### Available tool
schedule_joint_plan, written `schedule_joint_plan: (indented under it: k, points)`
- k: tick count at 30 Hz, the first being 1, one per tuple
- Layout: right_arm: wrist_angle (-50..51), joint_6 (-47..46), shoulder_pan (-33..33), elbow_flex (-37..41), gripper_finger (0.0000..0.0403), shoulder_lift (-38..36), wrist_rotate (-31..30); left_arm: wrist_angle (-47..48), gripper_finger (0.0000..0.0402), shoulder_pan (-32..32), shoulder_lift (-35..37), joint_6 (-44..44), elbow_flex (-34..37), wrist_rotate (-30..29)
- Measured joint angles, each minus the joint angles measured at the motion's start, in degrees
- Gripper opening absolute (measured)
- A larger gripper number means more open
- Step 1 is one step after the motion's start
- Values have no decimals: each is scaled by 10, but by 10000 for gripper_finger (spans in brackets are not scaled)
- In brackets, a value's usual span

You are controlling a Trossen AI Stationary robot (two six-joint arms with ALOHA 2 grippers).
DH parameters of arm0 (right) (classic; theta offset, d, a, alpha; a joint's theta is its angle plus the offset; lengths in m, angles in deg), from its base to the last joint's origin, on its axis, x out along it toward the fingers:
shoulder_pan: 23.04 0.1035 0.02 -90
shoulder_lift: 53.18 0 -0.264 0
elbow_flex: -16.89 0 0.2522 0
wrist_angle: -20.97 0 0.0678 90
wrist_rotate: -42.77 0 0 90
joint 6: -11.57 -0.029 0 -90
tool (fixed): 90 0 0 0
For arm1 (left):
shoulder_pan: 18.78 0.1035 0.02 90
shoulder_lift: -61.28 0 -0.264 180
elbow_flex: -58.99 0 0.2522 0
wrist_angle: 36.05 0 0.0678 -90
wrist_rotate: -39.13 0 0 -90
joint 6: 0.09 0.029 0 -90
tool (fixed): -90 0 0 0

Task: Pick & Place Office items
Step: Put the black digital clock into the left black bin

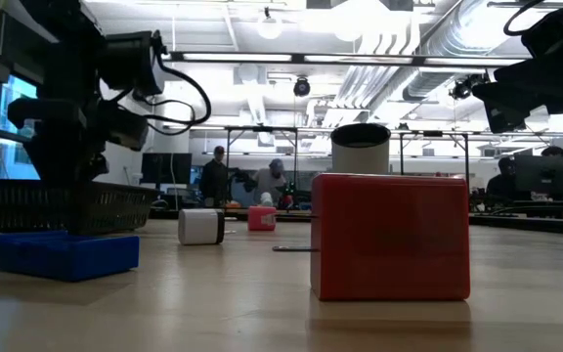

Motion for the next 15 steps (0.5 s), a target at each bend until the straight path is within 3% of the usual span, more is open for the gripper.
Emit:
schedule_joint_plan:
  k: [8, 15]
  points:
    - [0, 0, 0, 0, 140, 0, 0, -4, 158, 1, 0, 18, 1, 1]
    - [0, 0, 0, 0, 140, 0, 0, -13, 201, 1, 0, 26, 1, 1]
